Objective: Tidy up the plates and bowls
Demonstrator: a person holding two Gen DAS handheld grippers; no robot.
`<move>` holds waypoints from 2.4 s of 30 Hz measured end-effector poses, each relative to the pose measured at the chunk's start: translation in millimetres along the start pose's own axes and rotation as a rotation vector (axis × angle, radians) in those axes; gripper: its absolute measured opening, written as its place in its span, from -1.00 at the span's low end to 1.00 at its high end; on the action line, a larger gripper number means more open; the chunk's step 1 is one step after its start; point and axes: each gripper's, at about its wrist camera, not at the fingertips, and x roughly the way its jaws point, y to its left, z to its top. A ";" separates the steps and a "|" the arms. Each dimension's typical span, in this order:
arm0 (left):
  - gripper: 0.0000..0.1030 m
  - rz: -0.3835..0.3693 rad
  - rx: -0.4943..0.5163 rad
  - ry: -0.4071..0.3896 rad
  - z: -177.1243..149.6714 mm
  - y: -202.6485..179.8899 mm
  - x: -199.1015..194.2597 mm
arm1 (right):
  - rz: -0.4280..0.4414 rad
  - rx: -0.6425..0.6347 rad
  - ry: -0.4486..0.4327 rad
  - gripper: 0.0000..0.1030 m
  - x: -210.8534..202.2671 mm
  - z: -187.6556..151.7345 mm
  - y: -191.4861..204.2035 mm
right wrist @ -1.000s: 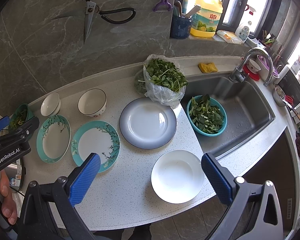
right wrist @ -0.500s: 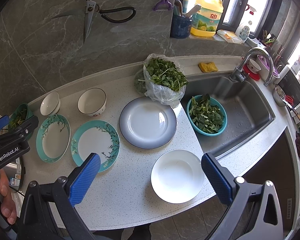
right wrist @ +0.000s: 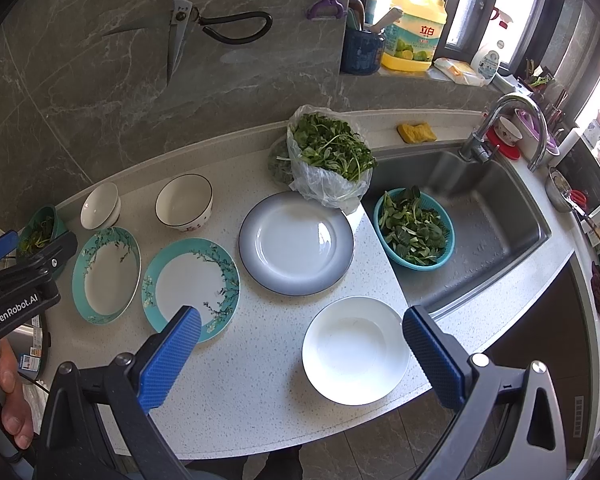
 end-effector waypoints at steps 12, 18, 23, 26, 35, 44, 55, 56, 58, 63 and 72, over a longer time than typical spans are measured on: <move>1.00 0.000 -0.001 0.001 0.1 0.1 0.0 | 0.000 0.000 0.001 1.00 -0.1 -0.6 0.9; 1.00 -0.001 0.000 0.001 -0.9 0.8 0.1 | 0.000 0.000 0.001 1.00 0.9 -1.6 1.2; 1.00 0.000 0.000 0.003 -1.0 0.9 0.2 | 0.000 0.000 0.001 1.00 6.3 -7.6 1.4; 1.00 0.001 0.000 0.003 -2.1 0.5 0.4 | 0.000 0.000 0.002 1.00 4.6 -4.4 2.2; 1.00 0.000 -0.001 0.003 -1.6 0.4 0.4 | 0.001 0.000 0.005 1.00 0.1 3.8 3.6; 1.00 0.000 0.001 0.007 -2.7 0.9 1.6 | 0.002 0.000 0.006 1.00 6.7 -2.3 3.3; 1.00 -0.049 0.004 0.016 -11.8 4.3 19.9 | 0.043 0.029 0.002 1.00 12.3 0.2 1.1; 1.00 -0.069 0.005 0.016 -15.9 5.3 25.5 | 0.072 0.039 -0.011 1.00 13.0 -3.5 -2.8; 1.00 -0.130 0.004 0.023 -28.3 8.0 39.7 | 0.136 0.073 -0.051 1.00 14.8 -13.2 -15.6; 0.98 -0.319 -0.079 0.106 -61.3 17.5 92.2 | 0.295 0.227 -0.128 0.96 28.4 -50.5 -68.1; 1.00 -0.522 -0.058 0.102 -65.6 -23.9 160.6 | 0.666 0.418 -0.048 0.62 124.9 -36.2 -184.3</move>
